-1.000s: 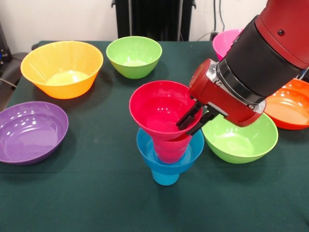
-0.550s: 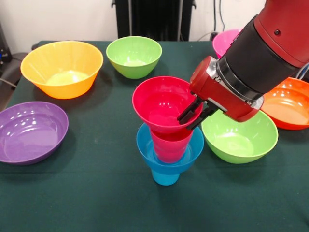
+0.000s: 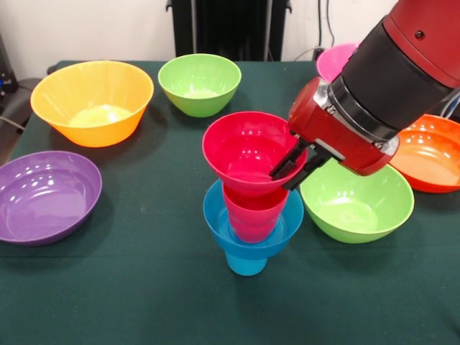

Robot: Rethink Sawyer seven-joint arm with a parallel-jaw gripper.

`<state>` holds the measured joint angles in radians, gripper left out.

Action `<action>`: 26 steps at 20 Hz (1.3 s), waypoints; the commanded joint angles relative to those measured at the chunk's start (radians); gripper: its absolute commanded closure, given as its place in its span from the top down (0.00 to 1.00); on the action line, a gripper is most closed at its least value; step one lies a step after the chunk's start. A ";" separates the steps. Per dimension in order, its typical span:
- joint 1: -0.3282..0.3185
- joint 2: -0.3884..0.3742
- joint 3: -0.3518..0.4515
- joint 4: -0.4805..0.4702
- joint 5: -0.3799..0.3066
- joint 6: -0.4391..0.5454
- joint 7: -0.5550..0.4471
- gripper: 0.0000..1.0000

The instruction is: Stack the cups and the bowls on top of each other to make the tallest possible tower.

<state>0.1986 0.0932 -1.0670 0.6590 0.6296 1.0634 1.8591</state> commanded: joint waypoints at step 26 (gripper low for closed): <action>-0.001 0.009 0.147 0.077 -0.043 -0.108 0.198 0.00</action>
<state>0.1997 0.0954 -1.0418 0.6598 0.6296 0.9889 1.8749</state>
